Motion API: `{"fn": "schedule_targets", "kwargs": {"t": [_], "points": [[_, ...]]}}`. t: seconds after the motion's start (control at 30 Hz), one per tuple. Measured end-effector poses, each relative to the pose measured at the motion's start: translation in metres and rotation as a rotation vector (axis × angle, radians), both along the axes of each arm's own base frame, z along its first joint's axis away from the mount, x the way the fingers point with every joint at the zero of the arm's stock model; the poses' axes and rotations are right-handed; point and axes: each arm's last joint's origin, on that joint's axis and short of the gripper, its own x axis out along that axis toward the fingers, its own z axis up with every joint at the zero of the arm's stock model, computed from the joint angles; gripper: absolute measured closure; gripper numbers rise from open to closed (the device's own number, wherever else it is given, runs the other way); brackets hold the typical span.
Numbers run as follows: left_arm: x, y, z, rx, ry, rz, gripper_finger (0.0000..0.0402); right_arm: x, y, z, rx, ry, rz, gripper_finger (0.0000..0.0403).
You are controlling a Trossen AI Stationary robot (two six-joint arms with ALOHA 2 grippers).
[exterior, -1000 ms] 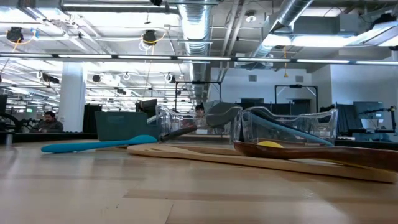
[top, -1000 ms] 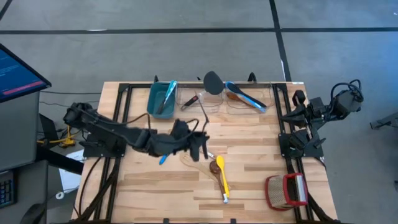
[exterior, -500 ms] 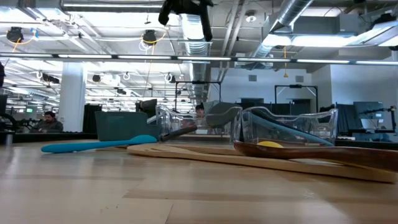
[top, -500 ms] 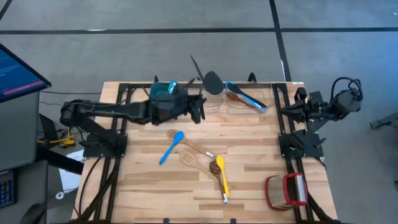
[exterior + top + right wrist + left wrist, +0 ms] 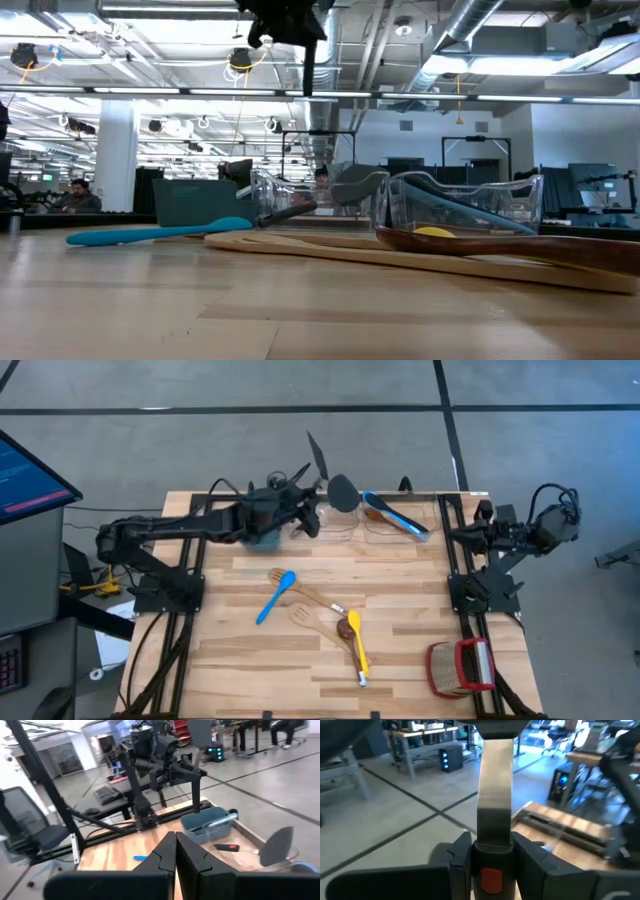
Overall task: Pick & Place Kitchen Items
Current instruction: Put the black spatula into the left transparent bin
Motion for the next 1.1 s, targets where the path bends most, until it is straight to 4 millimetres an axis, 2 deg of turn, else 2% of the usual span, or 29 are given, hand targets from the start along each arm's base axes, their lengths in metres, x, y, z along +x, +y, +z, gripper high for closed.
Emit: {"fn": "schedule_targets", "kwargs": {"t": [0.4,0.53,0.67,0.9,1.0,1.1], "points": [[-0.014,0.038,-0.009,-0.003,0.122,0.12,0.0317,0.001,-0.001,0.002,0.008,-0.02,-0.052,0.0403],[-0.011,0.052,-0.019,0.041,0.207,0.137,0.0317,0.001,-0.001,0.002,0.009,-0.021,-0.052,0.0403],[0.003,0.062,-0.044,0.069,0.338,0.126,0.0317,0.001,-0.001,0.002,0.009,-0.021,-0.052,0.0403],[0.034,0.074,-0.102,0.12,0.566,0.048,0.0316,0.001,-0.001,0.003,0.011,-0.023,-0.052,0.0403],[0.044,0.077,-0.123,0.123,0.605,0.01,0.0316,0.001,-0.001,0.003,0.012,-0.024,-0.052,0.0403],[0.05,0.079,-0.136,0.116,0.614,0.002,0.0316,0.001,0.0,0.003,0.012,-0.025,-0.052,0.0403]]}}
